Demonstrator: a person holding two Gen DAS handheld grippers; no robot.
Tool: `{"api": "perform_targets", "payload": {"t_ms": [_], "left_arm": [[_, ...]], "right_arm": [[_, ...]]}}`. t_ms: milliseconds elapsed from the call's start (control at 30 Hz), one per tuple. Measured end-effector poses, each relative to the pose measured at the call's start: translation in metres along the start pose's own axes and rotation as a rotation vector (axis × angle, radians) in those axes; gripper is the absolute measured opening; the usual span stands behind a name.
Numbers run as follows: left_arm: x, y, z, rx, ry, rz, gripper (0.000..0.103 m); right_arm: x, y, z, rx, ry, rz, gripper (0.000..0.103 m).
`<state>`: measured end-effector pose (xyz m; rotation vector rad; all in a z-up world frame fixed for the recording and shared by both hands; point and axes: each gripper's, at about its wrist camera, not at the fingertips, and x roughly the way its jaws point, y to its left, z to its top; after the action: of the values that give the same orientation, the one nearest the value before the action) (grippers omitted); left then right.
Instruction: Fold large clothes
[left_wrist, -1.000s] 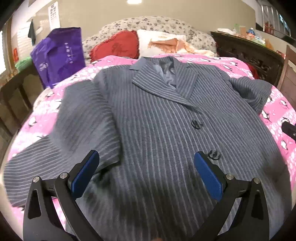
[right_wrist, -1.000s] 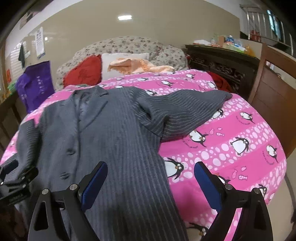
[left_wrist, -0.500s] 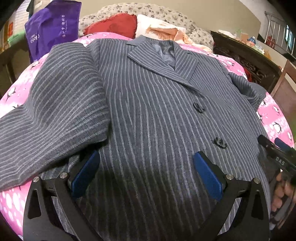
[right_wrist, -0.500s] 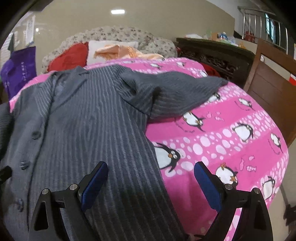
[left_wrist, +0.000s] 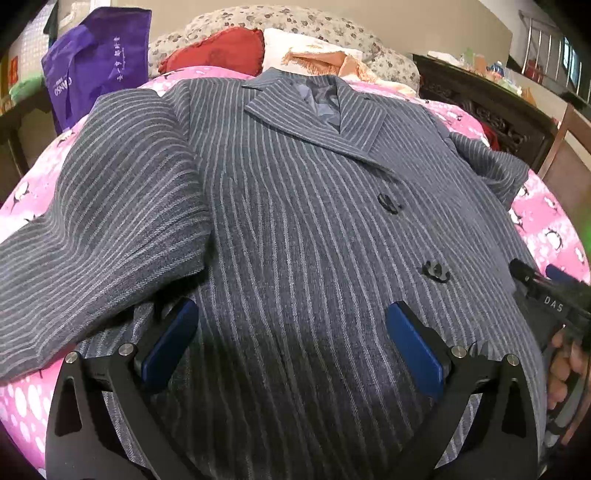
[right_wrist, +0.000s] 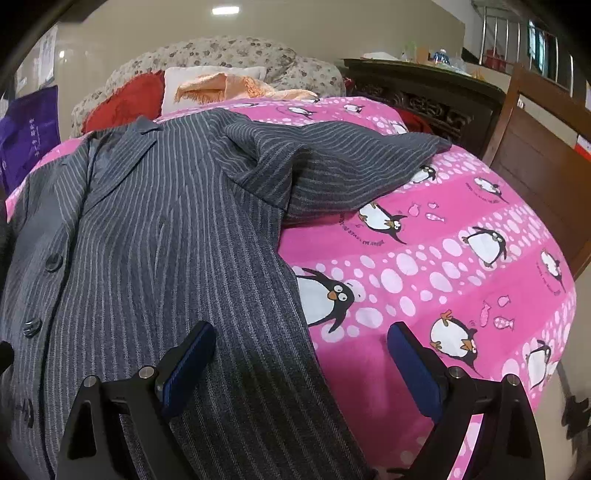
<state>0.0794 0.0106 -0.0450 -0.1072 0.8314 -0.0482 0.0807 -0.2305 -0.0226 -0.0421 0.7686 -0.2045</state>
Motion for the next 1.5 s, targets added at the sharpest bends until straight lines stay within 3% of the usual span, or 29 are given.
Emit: {"api": "perform_targets", "payload": {"t_ms": [1500], "left_arm": [[0.0022,0.0018,0.0015,-0.001,-0.001,0.015,0.103]], "right_arm": [[-0.0064,0.0079,-0.0021,-0.03,-0.031,-0.015,0.093]]}}
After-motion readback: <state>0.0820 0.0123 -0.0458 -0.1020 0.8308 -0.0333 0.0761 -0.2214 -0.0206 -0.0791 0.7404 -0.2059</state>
